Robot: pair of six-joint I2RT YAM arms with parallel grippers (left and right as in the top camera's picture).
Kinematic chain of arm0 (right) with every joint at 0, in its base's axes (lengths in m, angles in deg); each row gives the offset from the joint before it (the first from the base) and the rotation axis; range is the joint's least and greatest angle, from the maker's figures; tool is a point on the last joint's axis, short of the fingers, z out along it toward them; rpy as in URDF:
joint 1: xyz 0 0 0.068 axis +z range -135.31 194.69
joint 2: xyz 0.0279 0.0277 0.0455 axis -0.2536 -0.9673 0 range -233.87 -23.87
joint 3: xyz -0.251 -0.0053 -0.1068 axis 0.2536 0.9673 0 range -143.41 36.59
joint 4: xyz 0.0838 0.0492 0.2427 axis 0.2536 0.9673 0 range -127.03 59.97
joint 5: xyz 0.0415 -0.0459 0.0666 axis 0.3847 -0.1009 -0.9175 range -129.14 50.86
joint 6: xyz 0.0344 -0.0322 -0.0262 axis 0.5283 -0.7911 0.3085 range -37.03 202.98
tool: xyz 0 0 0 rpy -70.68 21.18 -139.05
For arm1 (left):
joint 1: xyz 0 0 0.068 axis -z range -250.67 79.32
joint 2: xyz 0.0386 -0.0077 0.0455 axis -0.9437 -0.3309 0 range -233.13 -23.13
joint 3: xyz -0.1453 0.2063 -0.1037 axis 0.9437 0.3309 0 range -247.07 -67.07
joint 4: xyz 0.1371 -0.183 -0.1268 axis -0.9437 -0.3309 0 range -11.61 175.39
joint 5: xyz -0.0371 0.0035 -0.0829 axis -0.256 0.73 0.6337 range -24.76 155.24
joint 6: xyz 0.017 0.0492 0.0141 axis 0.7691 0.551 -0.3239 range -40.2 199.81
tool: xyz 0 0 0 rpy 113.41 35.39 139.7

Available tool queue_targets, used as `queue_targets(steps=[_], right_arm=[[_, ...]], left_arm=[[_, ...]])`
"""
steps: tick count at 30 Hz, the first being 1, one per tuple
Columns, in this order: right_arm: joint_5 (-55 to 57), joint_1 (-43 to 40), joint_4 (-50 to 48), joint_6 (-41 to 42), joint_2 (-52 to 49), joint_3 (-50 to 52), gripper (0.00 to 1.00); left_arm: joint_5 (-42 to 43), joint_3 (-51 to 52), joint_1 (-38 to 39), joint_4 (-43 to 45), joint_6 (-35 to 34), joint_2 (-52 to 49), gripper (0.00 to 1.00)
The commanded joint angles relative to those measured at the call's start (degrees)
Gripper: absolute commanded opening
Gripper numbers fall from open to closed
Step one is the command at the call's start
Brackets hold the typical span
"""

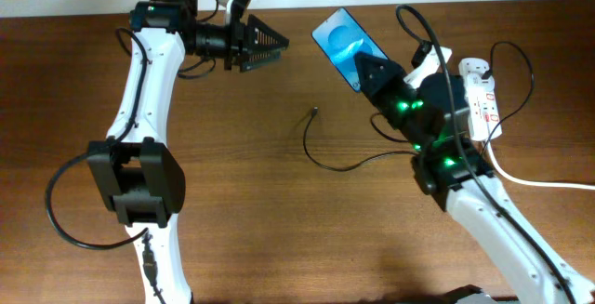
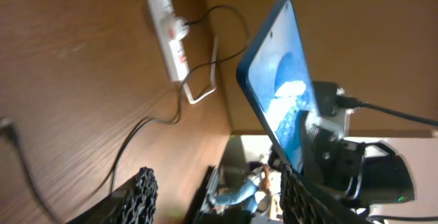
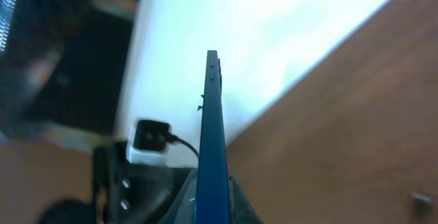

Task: Plug charger to phone and switch on socket
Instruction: 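Rotate the phone with the right gripper toward the left gripper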

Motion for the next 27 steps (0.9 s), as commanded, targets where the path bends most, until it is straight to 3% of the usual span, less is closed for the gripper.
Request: queue_targets(steps=[1, 4, 9, 16, 22, 27], right_arm=[[6.6, 3.7, -9.7, 9.4, -6.7, -1.0, 0.04], [7.2, 5.7, -25.4, 9.8, -14.8, -1.1, 0.04], [13.5, 8.8, -33.8, 13.9, -22.8, -3.2, 0.04], [26.5, 16.3, -32.5, 11.5, -24.1, -6.4, 0.04], [27.1, 16.2, -33.7, 11.5, -24.1, -6.4, 0.04], [26.8, 17.4, -31.7, 11.5, -24.1, -6.4, 0.04]], left_arm=[[4.3, -0.2, 0.2, 4.5, -10.3, -0.3, 0.6], [4.3, -0.2, 0.2, 6.9, -15.3, -0.3, 0.6], [4.0, -0.2, 0.2, 7.0, -16.3, -0.3, 0.64], [0.1, -0.2, 0.2, 11.2, -21.2, -0.3, 0.67], [-3.2, -0.2, 0.2, 12.4, -21.6, -0.3, 0.66], [-4.2, -0.2, 0.2, 13.2, -24.3, -0.3, 0.59]])
